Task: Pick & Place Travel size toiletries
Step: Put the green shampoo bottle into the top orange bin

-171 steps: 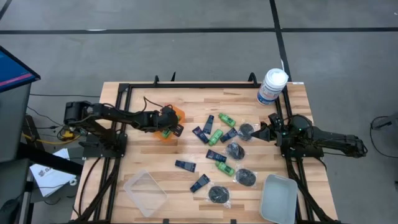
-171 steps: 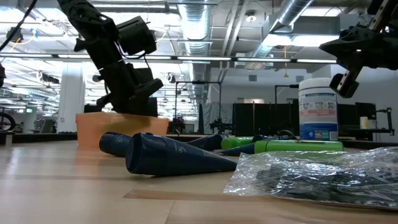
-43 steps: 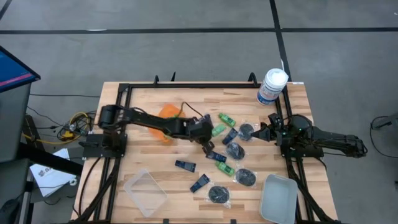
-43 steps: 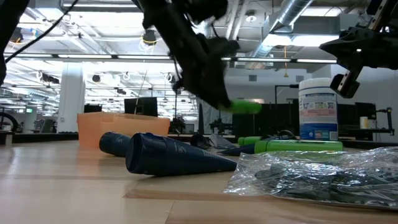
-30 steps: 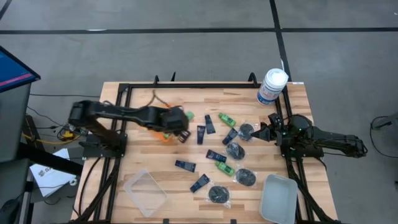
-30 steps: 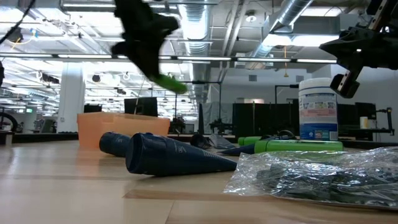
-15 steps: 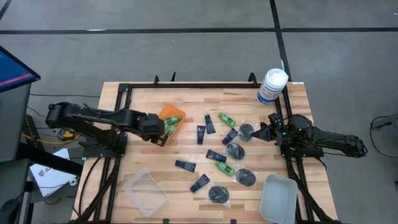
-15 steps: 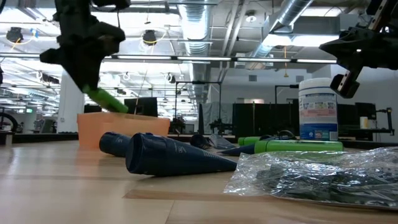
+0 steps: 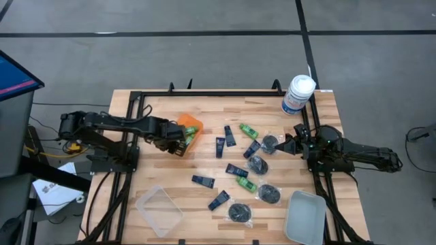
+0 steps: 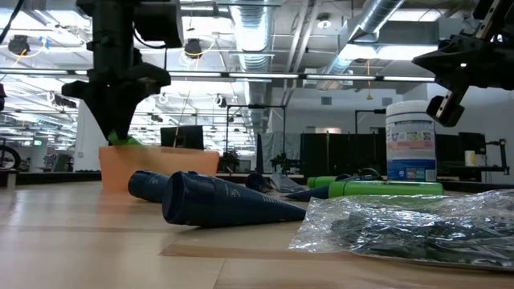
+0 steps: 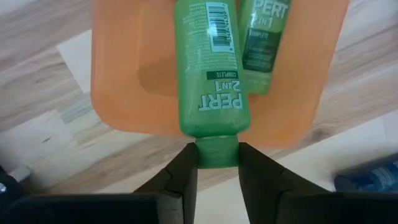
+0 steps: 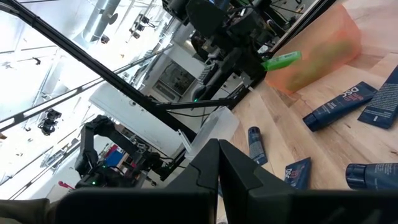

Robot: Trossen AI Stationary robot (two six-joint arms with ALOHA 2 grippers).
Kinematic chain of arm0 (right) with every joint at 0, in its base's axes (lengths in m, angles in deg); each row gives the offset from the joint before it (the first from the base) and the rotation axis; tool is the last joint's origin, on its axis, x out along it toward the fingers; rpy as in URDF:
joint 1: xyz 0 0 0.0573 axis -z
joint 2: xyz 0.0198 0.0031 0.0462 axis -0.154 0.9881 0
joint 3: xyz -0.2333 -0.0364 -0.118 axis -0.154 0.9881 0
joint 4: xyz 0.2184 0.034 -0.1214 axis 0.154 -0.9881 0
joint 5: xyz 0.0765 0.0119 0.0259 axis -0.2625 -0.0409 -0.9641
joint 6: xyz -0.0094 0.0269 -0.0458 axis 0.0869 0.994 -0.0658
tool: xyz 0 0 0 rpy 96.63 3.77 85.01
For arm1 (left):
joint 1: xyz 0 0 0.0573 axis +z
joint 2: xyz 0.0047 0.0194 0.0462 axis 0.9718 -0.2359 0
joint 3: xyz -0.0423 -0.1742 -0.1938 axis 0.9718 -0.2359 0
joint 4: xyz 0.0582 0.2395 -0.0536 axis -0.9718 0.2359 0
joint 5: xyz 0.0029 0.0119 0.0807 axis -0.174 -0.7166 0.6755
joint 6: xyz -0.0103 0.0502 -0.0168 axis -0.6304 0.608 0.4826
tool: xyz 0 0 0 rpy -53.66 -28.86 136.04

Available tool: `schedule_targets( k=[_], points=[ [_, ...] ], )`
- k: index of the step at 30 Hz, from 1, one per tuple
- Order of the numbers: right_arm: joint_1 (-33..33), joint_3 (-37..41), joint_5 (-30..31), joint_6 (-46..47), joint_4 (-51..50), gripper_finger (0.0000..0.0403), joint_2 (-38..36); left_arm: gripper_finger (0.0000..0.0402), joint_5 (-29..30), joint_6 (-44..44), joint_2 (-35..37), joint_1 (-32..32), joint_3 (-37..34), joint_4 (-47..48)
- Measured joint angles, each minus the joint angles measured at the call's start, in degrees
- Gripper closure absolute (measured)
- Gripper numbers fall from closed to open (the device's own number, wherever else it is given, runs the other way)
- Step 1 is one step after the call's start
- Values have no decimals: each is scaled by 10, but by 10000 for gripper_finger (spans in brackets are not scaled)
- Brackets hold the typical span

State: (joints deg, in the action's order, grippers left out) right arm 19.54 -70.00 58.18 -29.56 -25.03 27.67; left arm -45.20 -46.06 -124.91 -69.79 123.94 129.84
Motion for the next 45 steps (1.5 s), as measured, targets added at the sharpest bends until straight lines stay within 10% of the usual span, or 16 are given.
schedule_targets(
  k=[33, 45],
  points=[
    [0, 0, 0, -15, 0, 403, 0, 225, 47, 51, 10, 74, -4, -51],
    [0, 1, 51, 76, 24, 401, 0, 246, 80, 100, 167, 74, 21, -141]
  ],
)
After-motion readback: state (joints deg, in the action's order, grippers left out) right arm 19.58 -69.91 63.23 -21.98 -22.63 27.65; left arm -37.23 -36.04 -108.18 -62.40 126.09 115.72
